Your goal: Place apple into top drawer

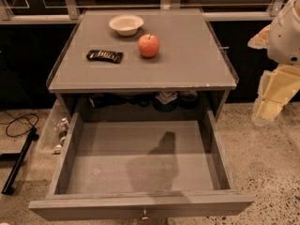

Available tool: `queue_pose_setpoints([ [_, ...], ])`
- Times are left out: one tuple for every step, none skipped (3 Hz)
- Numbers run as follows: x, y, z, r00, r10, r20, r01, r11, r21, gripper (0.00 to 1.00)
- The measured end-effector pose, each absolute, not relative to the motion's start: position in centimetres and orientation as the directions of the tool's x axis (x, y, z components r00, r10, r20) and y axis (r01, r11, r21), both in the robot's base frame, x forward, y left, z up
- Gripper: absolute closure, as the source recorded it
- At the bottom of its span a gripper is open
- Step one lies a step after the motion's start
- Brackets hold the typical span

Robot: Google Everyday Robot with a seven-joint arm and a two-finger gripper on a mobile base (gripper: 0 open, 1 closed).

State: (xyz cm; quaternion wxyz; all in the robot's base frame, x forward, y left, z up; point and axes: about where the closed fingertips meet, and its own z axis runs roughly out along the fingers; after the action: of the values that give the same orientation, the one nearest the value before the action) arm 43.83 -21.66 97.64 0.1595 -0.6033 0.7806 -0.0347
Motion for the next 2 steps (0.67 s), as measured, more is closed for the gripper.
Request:
queue_pose_setpoints([
  [43.9, -21.6, 97.7, -0.221, -0.953, -0.208, -0.93, 0.269, -0.248, 0.0],
  [46.3, -20.5, 97.6, -0.187, -0.953, -0.239, -0.927, 0.251, -0.277, 0.0],
])
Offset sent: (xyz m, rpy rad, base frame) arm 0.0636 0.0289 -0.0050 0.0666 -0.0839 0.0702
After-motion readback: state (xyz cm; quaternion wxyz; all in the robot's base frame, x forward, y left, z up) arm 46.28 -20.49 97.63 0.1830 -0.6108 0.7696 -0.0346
